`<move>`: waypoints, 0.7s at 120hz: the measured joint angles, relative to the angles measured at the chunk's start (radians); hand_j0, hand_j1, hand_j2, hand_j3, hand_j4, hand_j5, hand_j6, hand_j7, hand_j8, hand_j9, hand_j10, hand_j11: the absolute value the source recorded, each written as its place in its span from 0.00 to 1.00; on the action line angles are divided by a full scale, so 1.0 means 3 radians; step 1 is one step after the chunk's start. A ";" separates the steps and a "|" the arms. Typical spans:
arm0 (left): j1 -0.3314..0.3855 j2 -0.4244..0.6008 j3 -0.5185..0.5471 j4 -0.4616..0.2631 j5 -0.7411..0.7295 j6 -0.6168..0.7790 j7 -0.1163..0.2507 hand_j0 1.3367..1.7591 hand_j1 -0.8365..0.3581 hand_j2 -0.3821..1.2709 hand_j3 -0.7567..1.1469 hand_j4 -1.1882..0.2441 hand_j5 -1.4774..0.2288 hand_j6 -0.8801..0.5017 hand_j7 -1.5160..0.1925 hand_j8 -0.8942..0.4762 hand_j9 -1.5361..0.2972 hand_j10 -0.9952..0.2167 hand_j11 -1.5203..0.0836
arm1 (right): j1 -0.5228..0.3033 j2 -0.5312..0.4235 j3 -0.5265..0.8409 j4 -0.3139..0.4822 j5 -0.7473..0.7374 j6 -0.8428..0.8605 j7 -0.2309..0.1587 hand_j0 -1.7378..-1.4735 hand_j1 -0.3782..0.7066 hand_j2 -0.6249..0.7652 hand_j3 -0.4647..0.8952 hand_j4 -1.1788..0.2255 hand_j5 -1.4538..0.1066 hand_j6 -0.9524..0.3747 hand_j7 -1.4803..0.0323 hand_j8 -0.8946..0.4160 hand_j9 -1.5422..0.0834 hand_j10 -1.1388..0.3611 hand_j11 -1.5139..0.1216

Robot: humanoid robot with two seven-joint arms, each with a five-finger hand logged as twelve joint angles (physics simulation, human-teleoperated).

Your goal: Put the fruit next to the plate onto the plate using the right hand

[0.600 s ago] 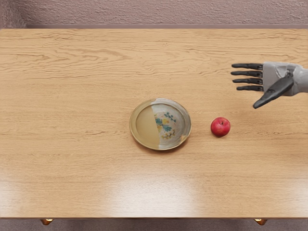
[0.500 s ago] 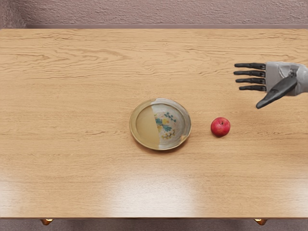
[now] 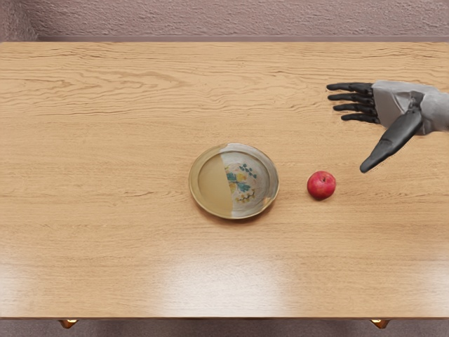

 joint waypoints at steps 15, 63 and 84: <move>-0.0001 0.0000 0.0000 0.0000 0.0000 0.0000 0.0000 0.76 0.75 0.26 0.40 0.66 0.68 0.46 0.70 0.47 0.67 0.62 0.75 | 0.0011 0.0082 -0.0293 0.0194 -0.0271 -0.0855 -0.0002 0.30 0.08 0.44 0.34 0.81 0.89 0.68 0.94 0.65 0.91 0.73 0.89; -0.0001 0.0000 0.0000 0.0000 0.0000 0.0000 0.0000 0.76 0.75 0.26 0.40 0.66 0.68 0.46 0.70 0.47 0.67 0.62 0.75 | 0.0177 0.0814 -0.1326 0.0355 -0.0654 -0.2860 -0.0069 0.30 0.08 0.44 0.34 0.81 0.89 0.68 0.94 0.65 0.91 0.73 0.89; 0.0002 0.0000 0.0000 0.0001 0.0000 0.0000 0.0000 0.76 0.75 0.26 0.40 0.66 0.68 0.46 0.70 0.47 0.67 0.62 0.75 | 0.0200 0.1048 -0.1555 0.0361 -0.0665 -0.3002 -0.0208 0.30 0.08 0.44 0.34 0.81 0.89 0.68 0.94 0.65 0.91 0.73 0.89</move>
